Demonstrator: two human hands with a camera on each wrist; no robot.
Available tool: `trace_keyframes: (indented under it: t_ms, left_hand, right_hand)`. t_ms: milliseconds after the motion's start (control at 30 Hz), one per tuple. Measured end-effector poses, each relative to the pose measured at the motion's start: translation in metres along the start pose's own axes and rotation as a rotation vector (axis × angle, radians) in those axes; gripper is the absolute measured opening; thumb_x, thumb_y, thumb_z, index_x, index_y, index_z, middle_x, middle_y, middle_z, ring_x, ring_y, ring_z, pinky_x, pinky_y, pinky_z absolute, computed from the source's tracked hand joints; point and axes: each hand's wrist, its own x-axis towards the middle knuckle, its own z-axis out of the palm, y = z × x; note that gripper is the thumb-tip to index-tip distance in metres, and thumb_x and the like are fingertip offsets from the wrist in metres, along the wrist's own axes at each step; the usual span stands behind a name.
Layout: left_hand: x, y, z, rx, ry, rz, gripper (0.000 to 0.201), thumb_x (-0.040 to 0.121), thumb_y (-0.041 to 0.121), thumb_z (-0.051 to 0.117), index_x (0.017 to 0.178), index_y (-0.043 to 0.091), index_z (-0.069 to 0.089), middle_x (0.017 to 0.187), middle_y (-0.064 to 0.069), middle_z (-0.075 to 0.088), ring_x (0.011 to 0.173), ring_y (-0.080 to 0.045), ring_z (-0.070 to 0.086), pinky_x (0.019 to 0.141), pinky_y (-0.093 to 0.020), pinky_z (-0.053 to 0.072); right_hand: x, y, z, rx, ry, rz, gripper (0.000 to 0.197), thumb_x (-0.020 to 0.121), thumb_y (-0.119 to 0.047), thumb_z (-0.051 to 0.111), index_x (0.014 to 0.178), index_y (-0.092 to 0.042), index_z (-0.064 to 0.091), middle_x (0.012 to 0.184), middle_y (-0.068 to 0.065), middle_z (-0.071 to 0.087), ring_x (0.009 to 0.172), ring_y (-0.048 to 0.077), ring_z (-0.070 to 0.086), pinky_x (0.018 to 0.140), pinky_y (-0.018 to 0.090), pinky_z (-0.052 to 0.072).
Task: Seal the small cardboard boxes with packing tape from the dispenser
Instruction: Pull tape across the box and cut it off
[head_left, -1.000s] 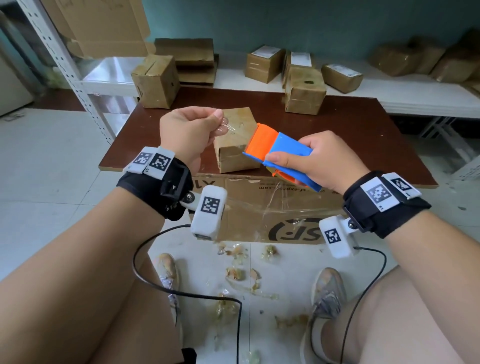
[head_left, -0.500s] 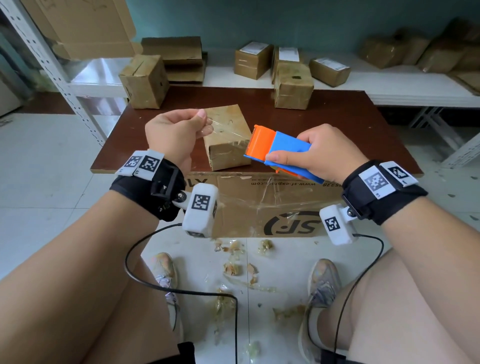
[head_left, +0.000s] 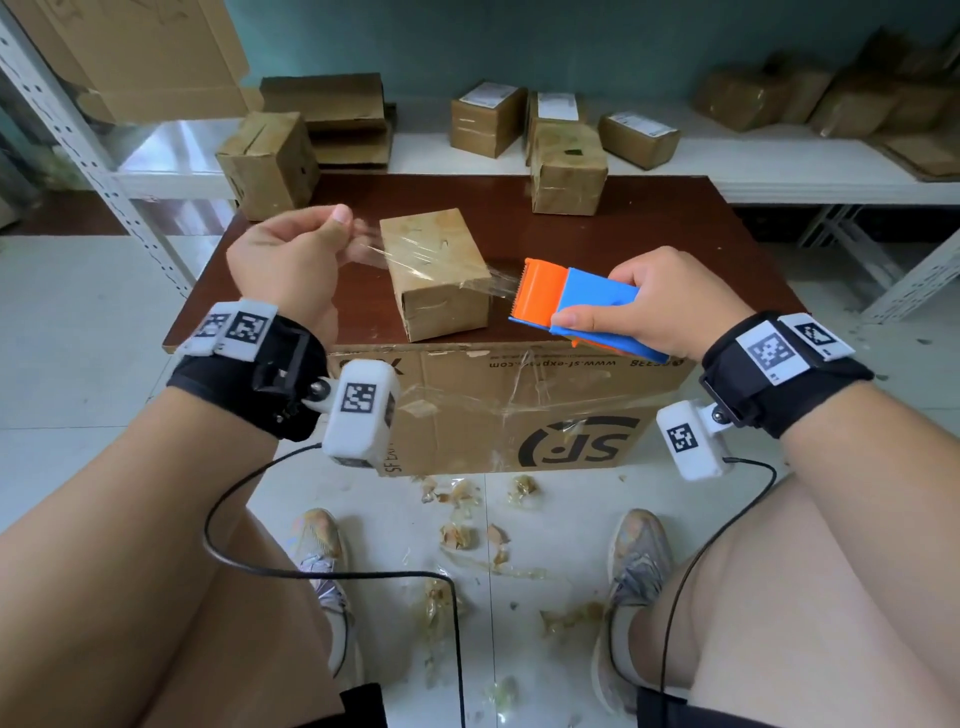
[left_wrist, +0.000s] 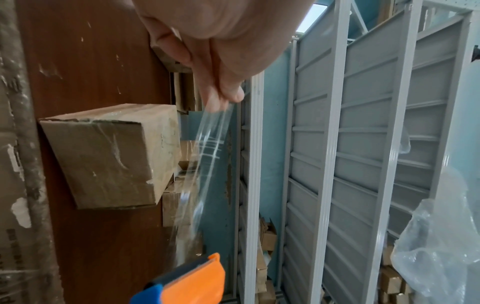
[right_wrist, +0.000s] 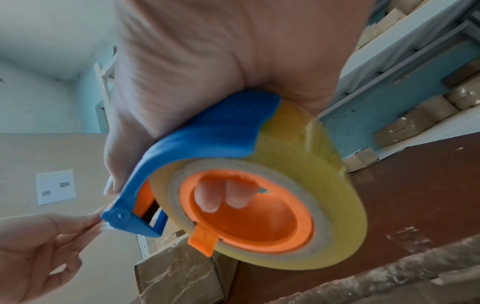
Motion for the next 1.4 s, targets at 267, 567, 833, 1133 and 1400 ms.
trace_keyframes:
  t_ms: [267, 567, 833, 1133, 1400]
  left_hand:
    - [0.006, 0.007, -0.011, -0.029, -0.114, 0.144, 0.019, 0.099, 0.020, 0.077, 0.111, 0.006, 0.078, 0.102, -0.011, 0.082, 0.079, -0.011, 0.074, 0.070, -0.021, 0.055]
    - [-0.027, 0.009, 0.016, -0.080, -0.223, 0.314, 0.020, 0.095, 0.015, 0.081, 0.108, 0.000, 0.078, 0.095, -0.013, 0.082, 0.083, -0.021, 0.079, 0.083, -0.033, 0.062]
    - [-0.083, 0.007, 0.044, 0.101, -0.437, 0.653, 0.015, 0.088, 0.006, 0.086, 0.103, 0.005, 0.081, 0.088, 0.009, 0.081, 0.079, -0.013, 0.079, 0.077, -0.029, 0.063]
    - [-0.057, 0.007, 0.032, 0.025, -0.417, 0.424, 0.013, 0.095, 0.009, 0.079, 0.103, -0.001, 0.077, 0.090, -0.014, 0.081, 0.079, -0.024, 0.079, 0.080, -0.039, 0.065]
    - [-0.029, 0.018, 0.024, -0.209, -0.522, -0.116, 0.010, 0.108, 0.013, 0.059, 0.100, 0.010, 0.065, 0.087, -0.003, 0.067, 0.072, -0.007, 0.062, 0.089, -0.044, 0.063]
  right_hand:
    - [0.004, 0.033, -0.004, -0.114, 0.065, 0.143, 0.090, 0.056, -0.102, 0.063, 0.056, -0.017, 0.034, 0.055, 0.006, 0.032, 0.050, 0.021, 0.033, 0.055, 0.039, 0.026]
    - [0.035, 0.019, 0.025, -0.147, 0.109, 0.340, 0.081, 0.069, -0.092, 0.065, 0.059, -0.017, 0.037, 0.053, 0.001, 0.038, 0.048, 0.021, 0.041, 0.049, 0.032, 0.027]
    - [0.061, 0.013, 0.031, -0.072, 0.183, 0.442, 0.071, 0.078, -0.083, 0.066, 0.075, -0.012, 0.058, 0.068, 0.006, 0.061, 0.058, 0.025, 0.058, 0.051, 0.032, 0.033]
    - [0.080, 0.013, 0.052, -0.208, 0.058, 0.413, 0.072, 0.087, -0.080, 0.062, 0.073, -0.010, 0.051, 0.076, 0.011, 0.061, 0.061, 0.024, 0.054, 0.053, 0.034, 0.035]
    - [0.077, -0.035, 0.061, 0.004, 0.436, 0.062, 0.045, 0.091, -0.031, 0.069, 0.132, -0.018, 0.058, 0.135, 0.011, 0.055, 0.127, 0.035, 0.051, 0.109, 0.047, 0.043]
